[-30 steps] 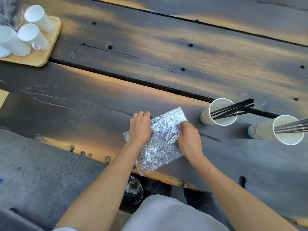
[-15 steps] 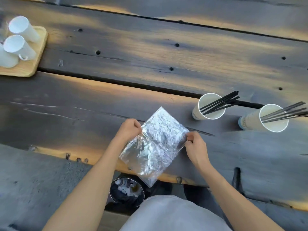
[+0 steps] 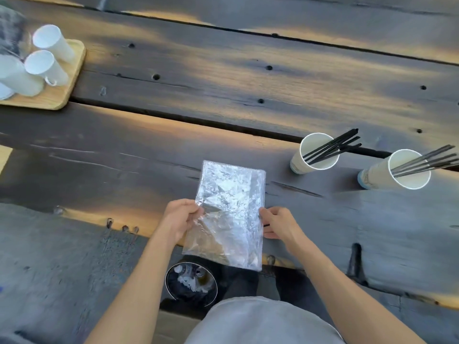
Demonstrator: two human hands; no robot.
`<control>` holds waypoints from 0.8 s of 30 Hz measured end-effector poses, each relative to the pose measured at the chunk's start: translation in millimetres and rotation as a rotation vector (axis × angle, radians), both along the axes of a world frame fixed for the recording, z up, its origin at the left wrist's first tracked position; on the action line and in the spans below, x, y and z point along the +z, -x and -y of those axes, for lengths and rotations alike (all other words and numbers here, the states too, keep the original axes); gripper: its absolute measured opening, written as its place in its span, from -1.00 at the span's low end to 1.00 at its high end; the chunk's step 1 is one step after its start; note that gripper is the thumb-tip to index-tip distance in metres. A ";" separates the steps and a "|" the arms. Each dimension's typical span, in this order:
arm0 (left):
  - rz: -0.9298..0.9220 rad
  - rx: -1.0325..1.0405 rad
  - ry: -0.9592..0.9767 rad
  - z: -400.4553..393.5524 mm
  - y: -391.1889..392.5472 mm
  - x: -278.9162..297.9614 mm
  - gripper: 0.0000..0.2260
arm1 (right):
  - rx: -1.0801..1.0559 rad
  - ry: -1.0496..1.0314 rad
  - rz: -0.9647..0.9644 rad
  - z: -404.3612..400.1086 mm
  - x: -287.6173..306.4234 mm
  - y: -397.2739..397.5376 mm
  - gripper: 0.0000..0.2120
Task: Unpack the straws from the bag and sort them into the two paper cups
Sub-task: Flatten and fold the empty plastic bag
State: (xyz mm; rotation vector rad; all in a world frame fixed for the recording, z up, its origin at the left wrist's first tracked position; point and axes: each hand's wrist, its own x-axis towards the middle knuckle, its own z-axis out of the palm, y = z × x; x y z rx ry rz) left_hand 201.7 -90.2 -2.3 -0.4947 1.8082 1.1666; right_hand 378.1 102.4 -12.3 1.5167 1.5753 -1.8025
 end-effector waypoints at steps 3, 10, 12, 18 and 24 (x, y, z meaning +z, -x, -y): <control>0.009 0.057 -0.059 2.6 -5.6 3.1 -0.88 | -0.072 0.031 -0.139 3.6 -0.7 -0.3 -0.77; -0.101 -0.076 -0.125 10.3 -7.4 21.8 -0.94 | -0.131 -0.080 -0.335 -14.3 23.0 4.2 -0.89; -0.132 -0.077 -0.157 7.3 -7.6 30.7 -0.94 | -0.135 -0.110 -0.394 -21.9 32.8 5.9 -0.92; -0.193 -0.054 -0.265 -1.2 -10.3 52.2 -0.93 | -0.148 -0.159 -0.530 -36.0 57.6 11.6 -0.92; -0.206 0.013 -0.439 -1.7 -15.4 64.6 -0.83 | -0.190 -0.137 -0.612 -38.9 70.2 8.3 -0.86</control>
